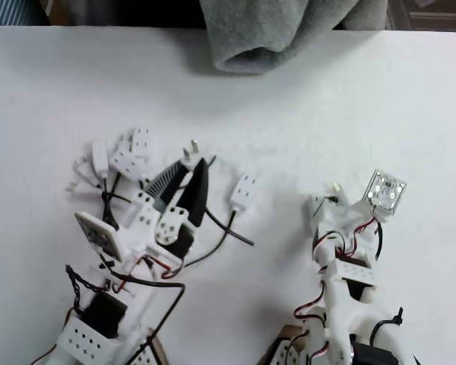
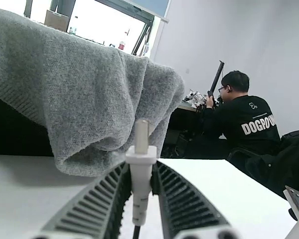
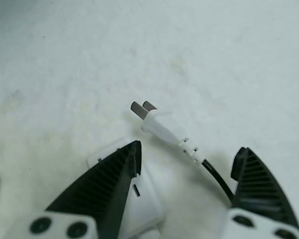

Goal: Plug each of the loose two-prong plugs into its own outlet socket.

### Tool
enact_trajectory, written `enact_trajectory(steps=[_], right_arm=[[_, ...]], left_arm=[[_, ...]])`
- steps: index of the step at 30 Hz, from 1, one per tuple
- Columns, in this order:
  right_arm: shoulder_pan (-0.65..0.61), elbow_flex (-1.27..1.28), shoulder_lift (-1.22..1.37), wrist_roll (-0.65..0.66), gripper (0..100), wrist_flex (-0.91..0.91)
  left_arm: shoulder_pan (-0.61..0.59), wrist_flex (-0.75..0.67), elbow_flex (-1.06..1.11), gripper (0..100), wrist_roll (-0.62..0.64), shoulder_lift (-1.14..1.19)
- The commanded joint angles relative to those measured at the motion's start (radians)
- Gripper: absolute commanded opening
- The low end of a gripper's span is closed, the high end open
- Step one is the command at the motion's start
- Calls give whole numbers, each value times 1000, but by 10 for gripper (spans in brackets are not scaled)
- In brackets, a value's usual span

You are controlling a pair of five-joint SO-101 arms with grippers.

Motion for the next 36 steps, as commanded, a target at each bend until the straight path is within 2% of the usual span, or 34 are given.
enact_trajectory(steps=[1, 9, 36], right_arm=[[-5, 0, -13, -8, 292, -15], [-5, 0, -13, -8, 292, -15], [-5, 0, -13, -8, 292, -15]], left_arm=[[-4, 3, -3, 24, 8, -10], [-1, 55, -3, 24, 6, -8], [-2, 55, -6, 24, 6, -7]])
